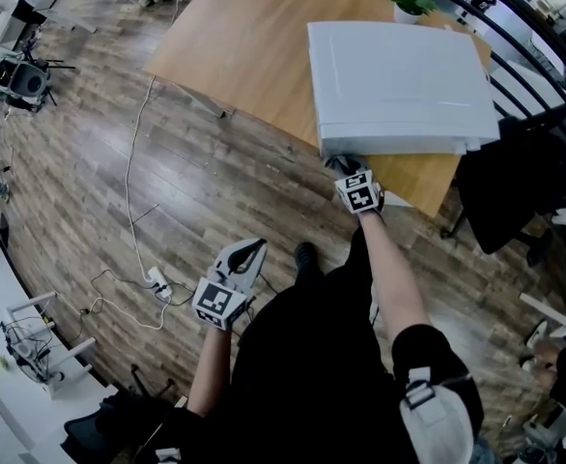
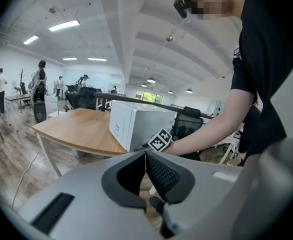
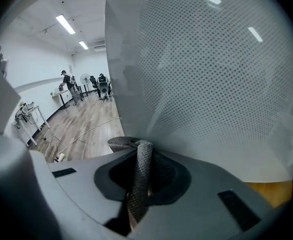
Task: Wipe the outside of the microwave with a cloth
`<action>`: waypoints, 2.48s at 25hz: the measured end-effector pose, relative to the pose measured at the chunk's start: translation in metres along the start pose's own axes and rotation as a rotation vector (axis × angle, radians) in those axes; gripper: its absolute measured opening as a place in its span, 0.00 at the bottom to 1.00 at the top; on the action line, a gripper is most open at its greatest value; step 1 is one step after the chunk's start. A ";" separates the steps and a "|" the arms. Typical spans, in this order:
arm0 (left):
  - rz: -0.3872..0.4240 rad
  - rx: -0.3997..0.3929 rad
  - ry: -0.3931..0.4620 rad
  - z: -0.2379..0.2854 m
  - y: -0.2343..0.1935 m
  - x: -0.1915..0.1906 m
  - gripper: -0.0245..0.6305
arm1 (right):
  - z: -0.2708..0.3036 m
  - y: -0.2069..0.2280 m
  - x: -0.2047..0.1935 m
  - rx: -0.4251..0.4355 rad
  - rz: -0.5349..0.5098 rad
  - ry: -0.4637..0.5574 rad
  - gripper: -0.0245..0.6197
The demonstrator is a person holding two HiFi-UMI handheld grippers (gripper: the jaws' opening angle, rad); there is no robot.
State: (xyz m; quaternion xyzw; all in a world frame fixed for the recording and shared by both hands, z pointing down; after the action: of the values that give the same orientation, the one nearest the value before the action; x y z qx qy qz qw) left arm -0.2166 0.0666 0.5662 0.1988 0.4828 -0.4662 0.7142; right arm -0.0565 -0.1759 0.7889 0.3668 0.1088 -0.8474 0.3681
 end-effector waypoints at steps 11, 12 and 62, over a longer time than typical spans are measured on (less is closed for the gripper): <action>-0.025 0.035 -0.006 -0.018 -0.005 -0.009 0.05 | 0.011 -0.037 0.016 0.057 -0.029 0.022 0.09; -0.032 0.037 -0.010 -0.019 -0.004 -0.010 0.05 | 0.011 -0.039 0.016 0.060 -0.029 0.023 0.09; 0.123 -0.221 0.126 0.010 0.032 0.021 0.05 | -0.274 -0.070 -0.016 -0.010 0.020 0.277 0.09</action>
State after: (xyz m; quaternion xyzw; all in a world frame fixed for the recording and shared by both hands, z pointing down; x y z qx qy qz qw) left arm -0.1820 0.0648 0.5470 0.1771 0.5618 -0.3523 0.7272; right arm 0.0499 0.0065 0.6007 0.4798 0.1591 -0.7842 0.3598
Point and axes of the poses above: the fingertips, and each gripper's own axes: z forward along the fingers, y to its right, x out of its top, the point moved 3 cm from there along -z, backward along the fingers, and after that the axes turned 3 degrees about z, right-handed, at the moved point
